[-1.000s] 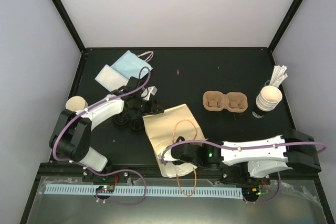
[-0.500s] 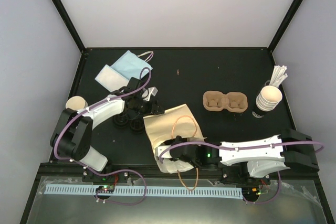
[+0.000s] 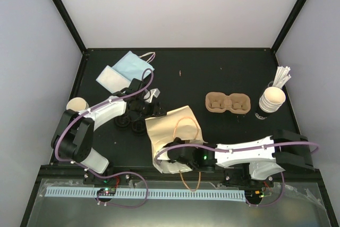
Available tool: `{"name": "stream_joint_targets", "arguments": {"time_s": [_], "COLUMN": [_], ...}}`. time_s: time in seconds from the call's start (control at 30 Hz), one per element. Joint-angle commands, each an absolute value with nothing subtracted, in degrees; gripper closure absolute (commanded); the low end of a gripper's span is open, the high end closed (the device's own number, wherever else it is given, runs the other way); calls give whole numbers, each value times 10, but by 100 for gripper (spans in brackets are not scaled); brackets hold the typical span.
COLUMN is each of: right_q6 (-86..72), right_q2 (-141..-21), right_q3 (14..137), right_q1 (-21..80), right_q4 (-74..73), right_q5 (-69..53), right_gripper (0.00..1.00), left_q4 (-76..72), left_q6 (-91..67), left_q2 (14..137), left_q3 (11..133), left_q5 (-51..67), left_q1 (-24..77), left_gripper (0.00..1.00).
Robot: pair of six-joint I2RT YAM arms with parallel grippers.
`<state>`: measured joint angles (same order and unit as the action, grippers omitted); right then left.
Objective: Pack the takeout coffee
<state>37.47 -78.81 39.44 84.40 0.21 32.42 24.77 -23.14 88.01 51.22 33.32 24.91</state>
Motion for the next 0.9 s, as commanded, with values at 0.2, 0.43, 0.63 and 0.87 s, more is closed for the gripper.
{"name": "stream_joint_targets", "arguments": {"time_s": [0.2, 0.43, 0.63, 0.87], "right_q6": [364, 322, 289, 289], "right_q2": [-832, -819, -786, -802], "right_q3": [428, 452, 472, 521], "right_q1": [820, 807, 774, 707], "right_q4": [-21, -110, -196, -273], "right_q5": [315, 259, 166, 63], "right_gripper": [67, 67, 67, 67], "left_q4": [265, 265, 301, 337], "left_q6": [-224, -223, -197, -186], "left_q2": [896, 894, 887, 834], "left_q3": [519, 522, 571, 628], "left_q5": [368, 366, 329, 308], "left_q1": [265, 265, 255, 175], "left_gripper": [48, 48, 37, 13]}}
